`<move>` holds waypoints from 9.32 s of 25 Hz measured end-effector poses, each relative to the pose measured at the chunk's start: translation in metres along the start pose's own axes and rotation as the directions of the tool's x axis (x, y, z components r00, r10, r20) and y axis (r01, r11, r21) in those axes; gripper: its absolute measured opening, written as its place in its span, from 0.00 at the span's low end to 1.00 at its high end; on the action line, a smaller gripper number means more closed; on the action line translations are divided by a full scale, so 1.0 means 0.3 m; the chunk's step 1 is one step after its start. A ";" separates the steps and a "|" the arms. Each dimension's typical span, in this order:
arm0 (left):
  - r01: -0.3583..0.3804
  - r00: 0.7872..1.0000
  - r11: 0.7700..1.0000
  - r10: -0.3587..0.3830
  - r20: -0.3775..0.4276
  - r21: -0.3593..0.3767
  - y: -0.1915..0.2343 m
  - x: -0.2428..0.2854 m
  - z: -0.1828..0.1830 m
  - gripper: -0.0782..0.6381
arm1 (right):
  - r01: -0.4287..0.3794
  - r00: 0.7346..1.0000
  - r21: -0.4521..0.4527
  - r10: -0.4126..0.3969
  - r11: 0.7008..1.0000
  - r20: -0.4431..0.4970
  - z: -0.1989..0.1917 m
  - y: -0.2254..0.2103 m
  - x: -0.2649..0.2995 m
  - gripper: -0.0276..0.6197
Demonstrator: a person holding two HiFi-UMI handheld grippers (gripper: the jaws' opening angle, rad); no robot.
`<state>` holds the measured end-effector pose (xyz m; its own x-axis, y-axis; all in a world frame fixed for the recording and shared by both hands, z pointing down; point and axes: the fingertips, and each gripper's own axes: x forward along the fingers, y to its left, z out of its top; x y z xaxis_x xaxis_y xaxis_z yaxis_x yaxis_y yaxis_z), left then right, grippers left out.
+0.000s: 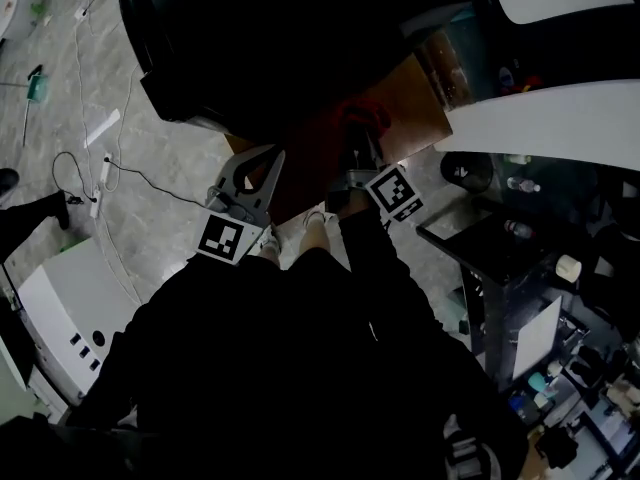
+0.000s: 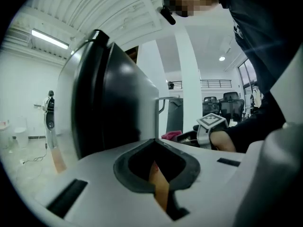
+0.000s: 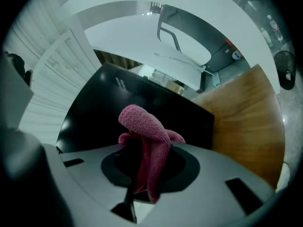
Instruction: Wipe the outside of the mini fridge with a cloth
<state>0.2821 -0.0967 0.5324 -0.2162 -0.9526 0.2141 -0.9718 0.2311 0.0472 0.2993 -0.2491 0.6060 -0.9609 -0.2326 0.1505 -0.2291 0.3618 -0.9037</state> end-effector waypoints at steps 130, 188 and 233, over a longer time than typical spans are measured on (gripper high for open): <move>-0.276 0.939 0.961 0.263 0.221 0.031 1.236 -0.066 0.933 0.11 | -0.717 0.567 -0.676 -0.421 0.173 -0.709 -0.335 1.338 1.212 0.17; 0.023 0.978 0.992 -0.048 0.203 0.124 0.856 0.447 1.180 0.11 | -0.515 0.746 -0.831 -0.368 0.209 -0.555 0.424 1.153 1.333 0.20; 0.046 0.985 0.992 -0.065 0.162 0.117 0.044 0.187 1.131 0.11 | -0.633 0.541 -0.743 -0.562 0.217 -0.626 0.463 0.808 0.220 0.17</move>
<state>0.2251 -0.2143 0.2139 -0.1651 -0.9850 0.0494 -0.9851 0.1622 -0.0575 0.2020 -0.3021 0.3414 -0.4890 0.2358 0.8398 0.4429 0.8966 0.0062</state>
